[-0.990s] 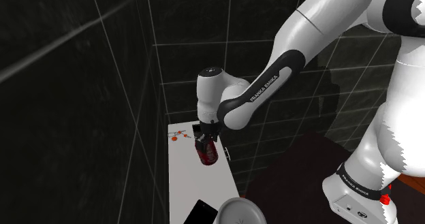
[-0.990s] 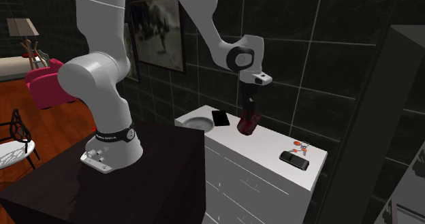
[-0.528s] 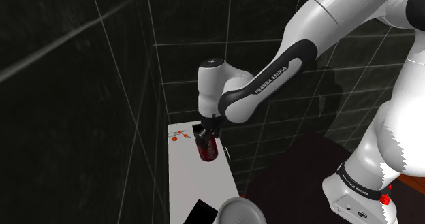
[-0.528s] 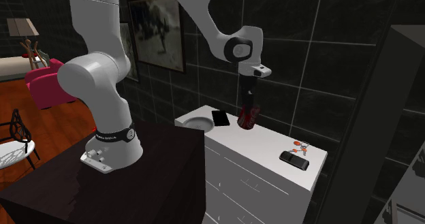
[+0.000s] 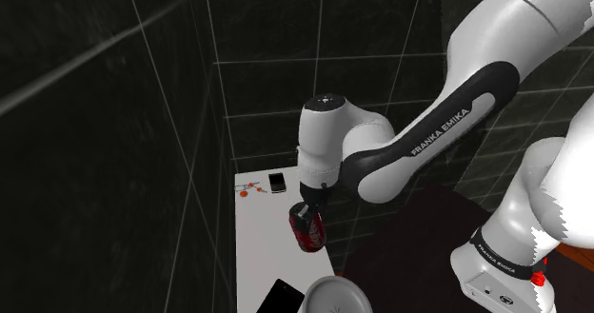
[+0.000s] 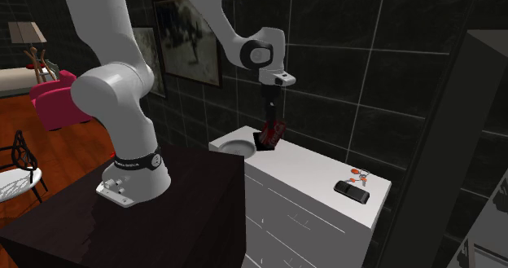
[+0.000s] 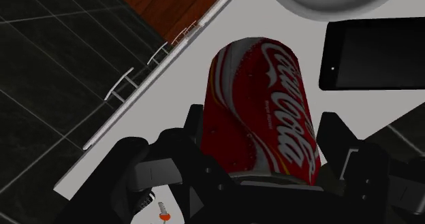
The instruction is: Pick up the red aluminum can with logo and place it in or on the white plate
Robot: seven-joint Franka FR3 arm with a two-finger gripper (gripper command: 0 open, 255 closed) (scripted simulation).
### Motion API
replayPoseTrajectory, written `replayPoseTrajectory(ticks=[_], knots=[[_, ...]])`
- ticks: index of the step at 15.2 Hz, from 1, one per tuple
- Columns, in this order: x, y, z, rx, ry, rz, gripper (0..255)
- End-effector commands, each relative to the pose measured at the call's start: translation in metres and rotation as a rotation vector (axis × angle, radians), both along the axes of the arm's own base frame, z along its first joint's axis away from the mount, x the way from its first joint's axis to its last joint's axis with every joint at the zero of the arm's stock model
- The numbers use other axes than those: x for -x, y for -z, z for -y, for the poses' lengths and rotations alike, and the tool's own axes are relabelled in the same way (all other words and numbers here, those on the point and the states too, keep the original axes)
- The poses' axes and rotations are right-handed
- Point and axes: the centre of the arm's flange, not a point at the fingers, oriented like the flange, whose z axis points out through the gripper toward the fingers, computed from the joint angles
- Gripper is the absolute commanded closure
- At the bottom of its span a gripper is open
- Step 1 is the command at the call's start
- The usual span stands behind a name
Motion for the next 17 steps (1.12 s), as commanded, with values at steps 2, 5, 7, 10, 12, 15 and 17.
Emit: replayPoseTrajectory(ticks=[2,5,7,10,12,15,17], knots=[[0.039,-0.006,-0.009,0.000,0.001,0.000,255],[0.078,-0.010,-0.016,0.000,0.001,0.000,255],[0.104,-0.013,-0.021,0.000,0.001,0.001,255],[0.143,-0.017,-0.027,0.000,0.001,0.001,255],[0.178,-0.021,-0.034,0.000,0.001,0.001,255],[0.178,-0.005,-0.034,0.000,0.001,0.001,255],[0.178,0.006,-0.034,0.000,0.001,0.001,255]])
